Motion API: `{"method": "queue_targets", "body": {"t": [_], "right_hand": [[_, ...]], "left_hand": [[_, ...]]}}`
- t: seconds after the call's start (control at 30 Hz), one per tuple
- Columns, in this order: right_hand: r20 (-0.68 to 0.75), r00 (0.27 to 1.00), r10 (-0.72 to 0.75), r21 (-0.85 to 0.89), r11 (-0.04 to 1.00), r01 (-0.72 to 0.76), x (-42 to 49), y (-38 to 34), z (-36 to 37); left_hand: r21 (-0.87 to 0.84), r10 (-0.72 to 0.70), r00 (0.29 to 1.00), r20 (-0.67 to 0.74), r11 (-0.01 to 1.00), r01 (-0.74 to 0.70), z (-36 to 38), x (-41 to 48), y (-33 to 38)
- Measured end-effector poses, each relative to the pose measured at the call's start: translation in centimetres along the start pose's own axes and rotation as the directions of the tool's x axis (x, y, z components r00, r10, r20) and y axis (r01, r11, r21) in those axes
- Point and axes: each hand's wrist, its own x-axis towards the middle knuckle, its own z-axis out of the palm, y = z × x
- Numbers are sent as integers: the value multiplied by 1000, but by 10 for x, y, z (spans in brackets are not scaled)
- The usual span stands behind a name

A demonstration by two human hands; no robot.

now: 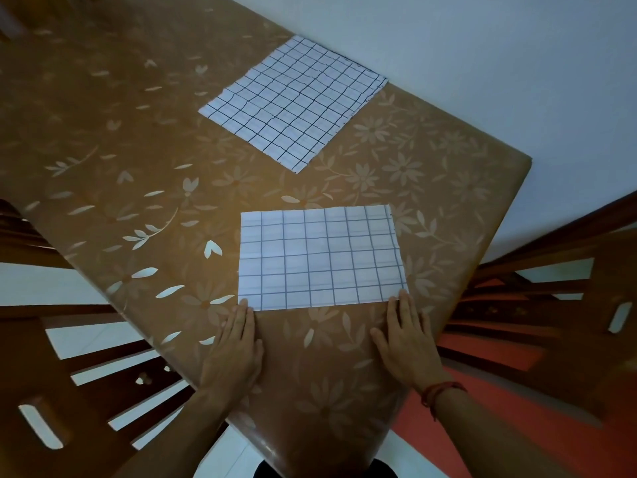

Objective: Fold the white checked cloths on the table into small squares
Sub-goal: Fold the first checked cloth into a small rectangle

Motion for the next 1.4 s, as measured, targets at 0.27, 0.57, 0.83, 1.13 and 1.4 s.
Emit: {"method": "queue_targets", "body": {"t": [0.27, 0.57, 0.83, 1.13, 1.4], "right_hand": [[-42, 999, 18, 42, 999, -16, 1, 1, -10], [-114, 992, 44, 117, 993, -31, 16, 11, -17], [-123, 990, 74, 271, 962, -38, 37, 16, -37], [-29, 950, 310, 712, 674, -198, 110, 18, -78], [89, 886, 456, 850, 428, -306, 133, 5, -89]], "left_hand": [[-107, -15, 999, -52, 994, 10, -7, 7, 8], [-136, 243, 965, -95, 957, -254, -17, 73, 85], [-18, 299, 954, -22, 954, -300, -7, 111, 118], [-36, 305, 950, -63, 951, -308, -1, 114, 114], [-85, 311, 945, -105, 944, -320, 0, 113, 113]]}}
